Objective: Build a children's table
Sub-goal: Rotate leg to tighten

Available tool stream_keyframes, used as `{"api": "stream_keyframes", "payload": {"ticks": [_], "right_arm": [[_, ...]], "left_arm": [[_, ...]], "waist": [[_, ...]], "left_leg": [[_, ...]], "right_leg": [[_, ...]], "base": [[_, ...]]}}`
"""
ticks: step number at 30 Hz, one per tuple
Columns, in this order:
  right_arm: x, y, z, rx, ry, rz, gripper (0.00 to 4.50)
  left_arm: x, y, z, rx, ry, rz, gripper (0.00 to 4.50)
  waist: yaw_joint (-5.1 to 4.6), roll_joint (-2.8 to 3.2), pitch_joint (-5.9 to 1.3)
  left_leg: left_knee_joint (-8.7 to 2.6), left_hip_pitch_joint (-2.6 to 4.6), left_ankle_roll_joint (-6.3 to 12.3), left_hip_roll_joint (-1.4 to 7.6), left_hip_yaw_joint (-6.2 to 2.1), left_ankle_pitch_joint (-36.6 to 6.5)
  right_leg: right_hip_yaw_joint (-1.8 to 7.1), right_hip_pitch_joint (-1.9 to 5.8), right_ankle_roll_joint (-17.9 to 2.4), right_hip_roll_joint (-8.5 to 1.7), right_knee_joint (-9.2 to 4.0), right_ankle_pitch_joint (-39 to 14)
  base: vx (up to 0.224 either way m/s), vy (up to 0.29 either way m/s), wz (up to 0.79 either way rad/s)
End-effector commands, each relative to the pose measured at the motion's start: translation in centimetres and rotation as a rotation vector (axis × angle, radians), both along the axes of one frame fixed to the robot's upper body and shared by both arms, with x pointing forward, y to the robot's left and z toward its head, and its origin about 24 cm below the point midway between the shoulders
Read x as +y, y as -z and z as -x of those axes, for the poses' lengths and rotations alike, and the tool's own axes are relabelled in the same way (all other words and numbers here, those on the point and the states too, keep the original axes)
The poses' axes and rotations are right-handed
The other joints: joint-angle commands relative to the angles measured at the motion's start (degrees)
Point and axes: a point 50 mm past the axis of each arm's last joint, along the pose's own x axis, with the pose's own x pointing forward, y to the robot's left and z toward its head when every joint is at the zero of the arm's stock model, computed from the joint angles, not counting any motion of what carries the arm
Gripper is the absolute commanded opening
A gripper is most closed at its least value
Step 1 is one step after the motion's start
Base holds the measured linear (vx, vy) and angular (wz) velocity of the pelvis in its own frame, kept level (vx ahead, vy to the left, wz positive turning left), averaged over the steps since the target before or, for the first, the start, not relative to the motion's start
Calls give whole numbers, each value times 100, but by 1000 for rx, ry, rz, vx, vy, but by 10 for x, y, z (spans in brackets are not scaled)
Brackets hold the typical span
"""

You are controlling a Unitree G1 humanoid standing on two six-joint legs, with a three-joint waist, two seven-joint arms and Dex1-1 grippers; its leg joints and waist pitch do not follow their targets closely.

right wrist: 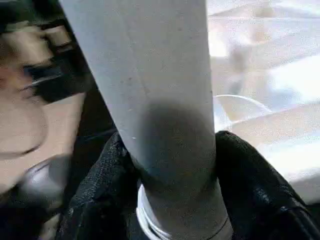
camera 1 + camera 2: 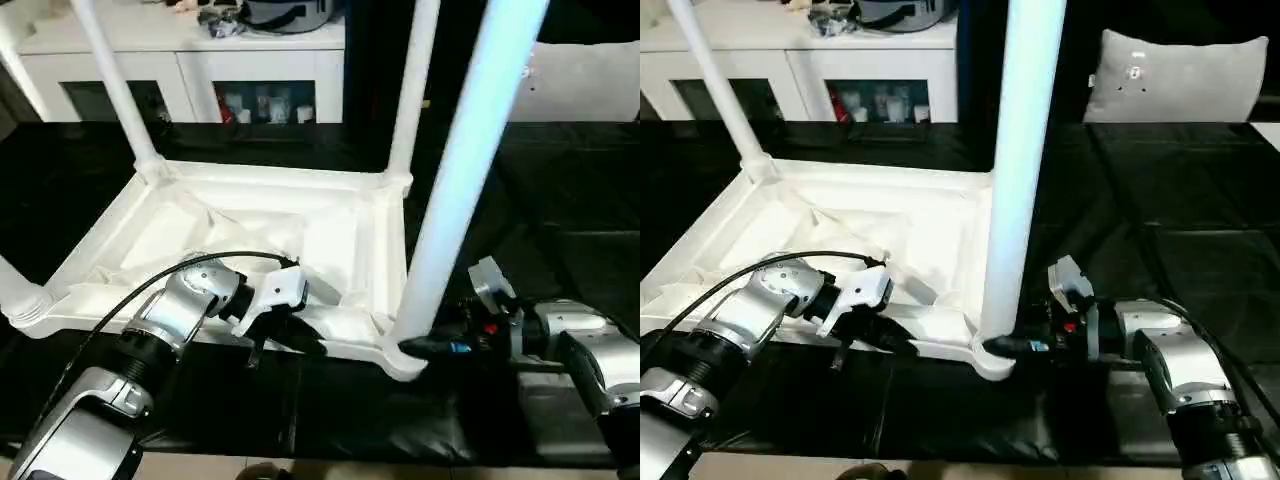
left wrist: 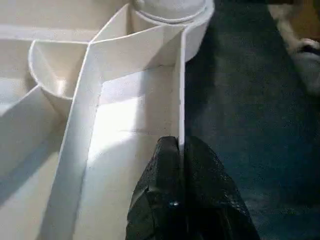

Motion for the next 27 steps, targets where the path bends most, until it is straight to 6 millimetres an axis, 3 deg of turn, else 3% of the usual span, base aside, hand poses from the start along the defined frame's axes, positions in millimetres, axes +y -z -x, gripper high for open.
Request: {"api": "stream_keyframes", "payload": {"ticks": [1,2,3,4,6,9,10,11,13,14,16,17,21,27], "right_arm": [[17,6,-22,-24,256,78,200],[19,8,-25,-26,310,96,199],[20,9,-26,-26,324,98,199],[25,11,-34,-17,433,106,198],[31,12,-40,-10,537,122,197],[43,15,-50,-32,684,143,197],[43,15,-50,-32,685,143,197],[54,14,-58,-71,767,114,197],[61,11,-60,-58,785,54,197],[63,10,-59,-65,770,42,251],[62,9,-58,-81,750,51,264],[58,7,-56,-80,735,22,264],[44,0,-47,-126,647,-28,307],[7,-4,-33,-180,488,36,362]], "left_arm": [[-27,-3,-2,4,-88,74,0],[-30,-3,-4,4,-125,81,0],[-31,-3,-4,4,-134,83,0],[-37,-3,-8,-3,-193,95,0],[-44,-3,-11,-7,-253,106,0],[-57,-4,-16,-25,-337,112,0],[-57,-4,-16,-25,-337,112,0],[-68,-6,-22,-54,-426,113,0],[-73,-7,-24,-65,-462,117,0],[-74,-7,-24,-71,-465,119,0],[-74,-7,-23,-76,-460,117,0],[-71,-7,-23,-86,-449,110,0],[-60,-6,-23,-116,-418,83,0],[-41,-4,-21,-129,-343,31,0]], "waist": [[-51,-41,-264],[-137,-74,-259],[-175,-69,-267],[-283,-24,-272],[-363,-53,-283],[-413,-51,-295],[-412,-48,-293],[-400,51,-302],[-424,-15,-312],[-391,19,-329],[-383,24,-345],[-382,24,-342],[-327,11,-340],[-248,-1,-323]], "left_leg": [[-448,122,105,345,-160,-1616],[-485,100,-61,319,-193,-1726],[-483,102,-115,312,-206,-1761],[-490,130,-164,308,-210,-1857],[-476,122,-123,294,-201,-1862],[-452,107,-21,279,-174,-1678],[-442,122,32,268,-164,-1655],[-437,130,6,275,-172,-1646],[-444,120,12,279,-167,-1586],[-428,102,146,279,-164,-1370],[-418,90,239,285,-166,-1182],[-405,80,371,279,-157,-1086],[-392,91,486,296,-145,-1166],[-391,87,479,308,-145,-1209]], "right_leg": [[244,181,-1281,-401,-511,-1599],[224,209,-1171,-401,-520,-1865],[223,209,-1122,-412,-522,-1967],[226,182,-1085,-384,-542,-1949],[236,190,-1130,-377,-563,-1753],[242,181,-1187,-363,-551,-1469],[239,167,-1164,-355,-583,-1510],[242,165,-1164,-369,-562,-1482],[239,180,-1205,-350,-563,-1242],[238,205,-1247,-351,-534,-902],[231,227,-1281,-339,-505,-571],[226,232,-1345,-338,-488,-289],[231,243,-1322,-362,-508,-434],[227,246,-1299,-364,-521,-680]], "base": [[0,0,0],[0,0,0],[0,0,0],[0,0,0],[0,0,0],[0,0,0],[0,0,0],[0,0,0],[0,0,0],[0,0,0],[0,0,0],[0,0,0],[0,0,0],[0,0,0]]}}
